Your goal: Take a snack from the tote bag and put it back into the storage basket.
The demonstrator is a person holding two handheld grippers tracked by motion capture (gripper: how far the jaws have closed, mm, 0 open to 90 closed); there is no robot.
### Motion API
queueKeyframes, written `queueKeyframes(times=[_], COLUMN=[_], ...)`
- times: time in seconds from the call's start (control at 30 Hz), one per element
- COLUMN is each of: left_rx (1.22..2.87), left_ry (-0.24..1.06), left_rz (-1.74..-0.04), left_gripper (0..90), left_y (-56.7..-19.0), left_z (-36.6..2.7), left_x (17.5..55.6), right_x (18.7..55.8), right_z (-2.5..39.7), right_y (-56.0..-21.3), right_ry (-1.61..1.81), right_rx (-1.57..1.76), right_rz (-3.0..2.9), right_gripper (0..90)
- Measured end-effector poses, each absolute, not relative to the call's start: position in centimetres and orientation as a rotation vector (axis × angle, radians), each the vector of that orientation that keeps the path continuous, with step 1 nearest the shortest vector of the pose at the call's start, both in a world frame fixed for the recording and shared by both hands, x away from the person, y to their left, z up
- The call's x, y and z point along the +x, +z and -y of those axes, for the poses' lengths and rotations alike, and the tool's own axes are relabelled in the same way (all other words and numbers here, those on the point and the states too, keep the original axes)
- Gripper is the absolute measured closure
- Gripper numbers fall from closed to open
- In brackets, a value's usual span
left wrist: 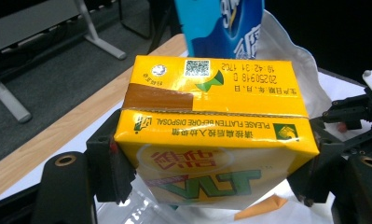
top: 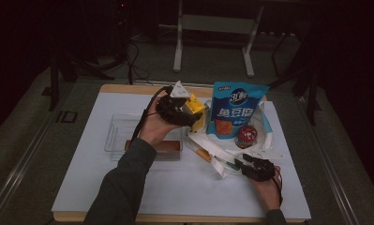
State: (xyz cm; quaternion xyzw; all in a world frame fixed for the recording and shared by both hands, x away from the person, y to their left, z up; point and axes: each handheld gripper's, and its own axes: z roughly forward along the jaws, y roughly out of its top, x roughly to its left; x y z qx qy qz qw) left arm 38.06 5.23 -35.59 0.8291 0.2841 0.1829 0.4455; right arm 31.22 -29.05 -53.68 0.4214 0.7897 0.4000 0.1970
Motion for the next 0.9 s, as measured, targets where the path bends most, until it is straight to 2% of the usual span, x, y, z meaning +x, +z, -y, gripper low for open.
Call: queueKeyframes(times=[0.9], left_rx=[1.993], left_ry=[0.517], left_rz=[-0.840], left_gripper=[28.2], left_y=[-36.4], left_z=[-11.6], left_x=[37.4], right_x=[31.2], right_z=[29.1], right_y=[-53.7], right_ry=[1.119], right_rx=[1.178], right_rz=[-2.212], right_gripper=[54.0])
